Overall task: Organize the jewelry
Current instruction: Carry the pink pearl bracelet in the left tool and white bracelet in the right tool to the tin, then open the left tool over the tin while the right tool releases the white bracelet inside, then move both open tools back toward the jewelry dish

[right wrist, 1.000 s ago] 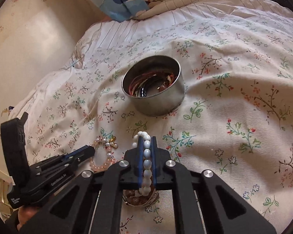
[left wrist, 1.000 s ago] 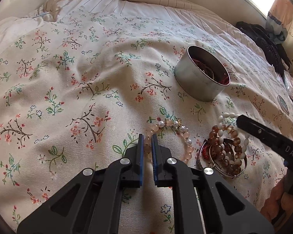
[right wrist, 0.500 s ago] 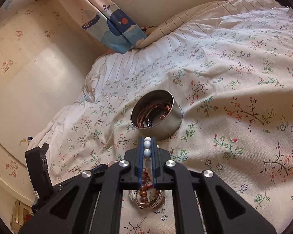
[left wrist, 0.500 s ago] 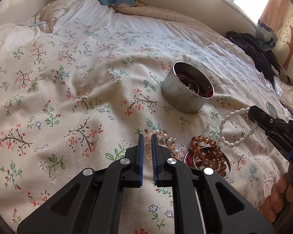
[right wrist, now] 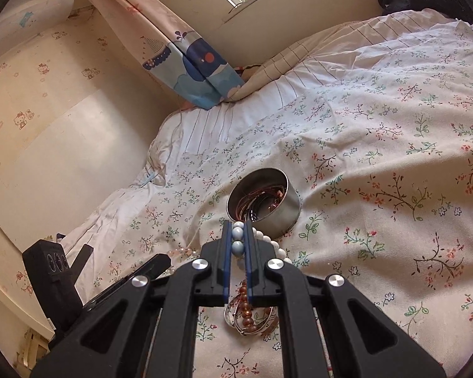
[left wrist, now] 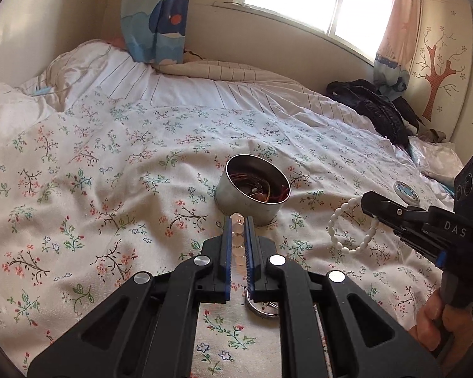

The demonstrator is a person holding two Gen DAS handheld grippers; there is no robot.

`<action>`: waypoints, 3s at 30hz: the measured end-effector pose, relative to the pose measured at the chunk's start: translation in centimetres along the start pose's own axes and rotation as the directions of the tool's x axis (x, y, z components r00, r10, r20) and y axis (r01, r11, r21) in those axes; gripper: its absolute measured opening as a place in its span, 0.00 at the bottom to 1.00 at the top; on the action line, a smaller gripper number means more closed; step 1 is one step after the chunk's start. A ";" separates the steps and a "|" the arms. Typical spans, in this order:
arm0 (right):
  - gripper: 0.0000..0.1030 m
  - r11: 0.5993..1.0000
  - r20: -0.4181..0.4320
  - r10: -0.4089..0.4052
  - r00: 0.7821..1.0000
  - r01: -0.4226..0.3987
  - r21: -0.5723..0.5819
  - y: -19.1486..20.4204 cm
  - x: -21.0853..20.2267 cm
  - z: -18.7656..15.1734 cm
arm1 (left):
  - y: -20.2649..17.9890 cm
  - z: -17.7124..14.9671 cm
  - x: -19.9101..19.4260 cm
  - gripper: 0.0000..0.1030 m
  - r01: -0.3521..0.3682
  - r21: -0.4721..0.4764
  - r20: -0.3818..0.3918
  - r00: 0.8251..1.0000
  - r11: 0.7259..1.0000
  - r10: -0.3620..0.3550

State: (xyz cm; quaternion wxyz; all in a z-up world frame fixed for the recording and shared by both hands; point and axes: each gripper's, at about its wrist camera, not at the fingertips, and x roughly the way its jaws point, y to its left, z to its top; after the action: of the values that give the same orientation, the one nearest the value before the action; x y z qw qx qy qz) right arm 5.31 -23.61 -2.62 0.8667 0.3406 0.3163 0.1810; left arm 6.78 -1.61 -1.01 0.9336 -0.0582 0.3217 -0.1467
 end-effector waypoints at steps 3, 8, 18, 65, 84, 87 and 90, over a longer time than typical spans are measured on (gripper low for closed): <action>0.08 1.000 0.009 0.011 1.000 -0.011 -0.005 0.2 0.1 0.2 | -0.7 0.1 -0.3 0.07 0.002 0.019 0.022 1.000 1.000 -0.002; 0.08 1.000 0.021 0.024 0.999 -0.024 -0.013 0.4 0.6 0.6 | -1.1 0.5 -0.3 0.07 0.012 0.024 0.039 0.999 1.000 -0.013; 0.08 0.999 0.042 0.046 0.998 -0.046 0.002 0.1 1.7 1.9 | -1.9 2.4 0.5 0.07 0.036 0.019 0.088 0.995 0.999 -0.037; 0.26 0.999 0.012 -0.007 1.000 0.006 0.035 -1.2 10.0 6.1 | 2.4 7.3 9.0 0.51 -0.163 -0.211 0.064 0.982 0.964 0.180; 0.62 0.971 0.002 -0.222 0.975 0.221 -0.090 -0.8 8.9 4.5 | 0.9 6.1 9.1 0.74 -0.289 -0.079 0.028 0.956 0.954 0.292; 0.66 0.957 -0.001 -0.272 0.962 0.271 -0.102 -1.0 8.3 4.1 | 0.6 5.7 8.5 0.79 -0.299 -0.052 0.024 0.953 0.953 0.301; 0.74 0.942 -0.006 -0.319 0.948 0.316 -0.111 -1.3 7.5 3.6 | 0.3 5.1 8.2 0.81 -0.304 -0.025 0.003 0.953 0.952 0.304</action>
State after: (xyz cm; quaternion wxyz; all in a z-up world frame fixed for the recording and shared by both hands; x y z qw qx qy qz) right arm 13.39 -22.24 -4.65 0.8979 0.2352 0.3673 0.0601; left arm 16.16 -3.76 -1.81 0.9454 -0.0199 0.3254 0.0026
